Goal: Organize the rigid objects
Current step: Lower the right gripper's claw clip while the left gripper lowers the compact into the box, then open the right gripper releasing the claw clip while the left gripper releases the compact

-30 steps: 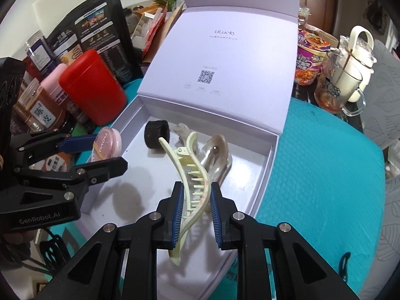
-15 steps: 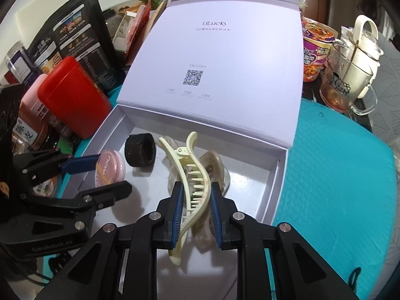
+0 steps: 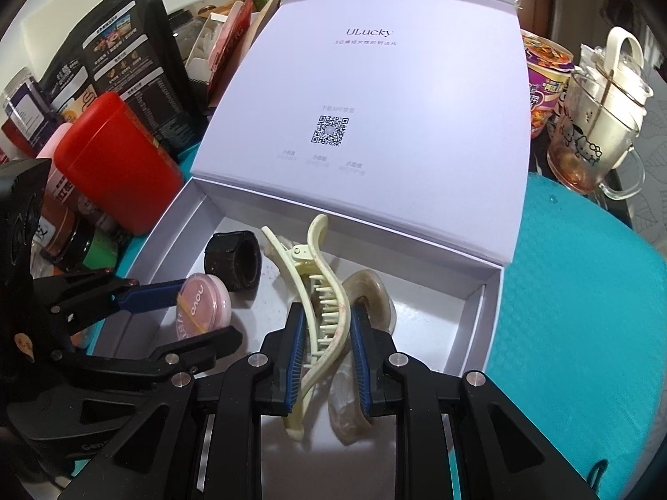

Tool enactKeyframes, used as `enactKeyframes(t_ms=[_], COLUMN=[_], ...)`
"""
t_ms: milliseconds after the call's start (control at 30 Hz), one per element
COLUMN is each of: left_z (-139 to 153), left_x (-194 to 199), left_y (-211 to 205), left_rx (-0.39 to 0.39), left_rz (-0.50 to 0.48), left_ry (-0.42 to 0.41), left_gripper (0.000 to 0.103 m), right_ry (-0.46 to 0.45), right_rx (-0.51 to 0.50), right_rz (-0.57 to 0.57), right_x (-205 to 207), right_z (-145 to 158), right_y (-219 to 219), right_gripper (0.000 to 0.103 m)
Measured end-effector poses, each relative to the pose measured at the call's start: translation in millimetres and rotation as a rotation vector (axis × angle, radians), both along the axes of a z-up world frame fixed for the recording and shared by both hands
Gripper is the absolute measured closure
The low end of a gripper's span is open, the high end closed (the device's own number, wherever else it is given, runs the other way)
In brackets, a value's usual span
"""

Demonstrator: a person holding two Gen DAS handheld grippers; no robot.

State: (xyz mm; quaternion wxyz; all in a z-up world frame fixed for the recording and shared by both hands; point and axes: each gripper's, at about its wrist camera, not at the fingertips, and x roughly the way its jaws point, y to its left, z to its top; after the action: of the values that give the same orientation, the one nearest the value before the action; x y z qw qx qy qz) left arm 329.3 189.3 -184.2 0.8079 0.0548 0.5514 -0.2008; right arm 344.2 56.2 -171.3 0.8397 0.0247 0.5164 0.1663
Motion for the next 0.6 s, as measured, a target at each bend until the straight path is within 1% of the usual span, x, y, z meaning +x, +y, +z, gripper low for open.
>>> enactKeyframes(t_ms=[233,367,400,533,600], left_z=[-3.3,-1.8,-1.1,0.0,1.8], left_x=[1.3,4.4,5.2,4.0,4.1], left_y=[-13.3,-21.1,-21.9,-15.9,-9.0], left_rx=[0.059,0.048,0.043,0.043,0.039], left_rz=[-0.03,-0.031,-0.025,-0.011,-0.002], left_ry=[-0.002,0.02,0.025,0.039,0.041], left_gripper=[0.052,0.052,0.052,0.052,0.052], right_ry=[0.016,0.028,0.03,0.036,0.033], right_rx=[0.0,-0.003,-0.004,-0.006,-0.008], right_rz=[0.004,-0.003,-0.005,-0.013,-0.021], right_x=[1.1,2.9,2.9,1.4,-0.6], right_z=[-0.7,-1.8,-2.0,-1.2,0.5], right_y=[-0.6,-0.4,-0.4,-1.0,-2.8], right_gripper=[0.081,0.08,0.079,0.07,0.07])
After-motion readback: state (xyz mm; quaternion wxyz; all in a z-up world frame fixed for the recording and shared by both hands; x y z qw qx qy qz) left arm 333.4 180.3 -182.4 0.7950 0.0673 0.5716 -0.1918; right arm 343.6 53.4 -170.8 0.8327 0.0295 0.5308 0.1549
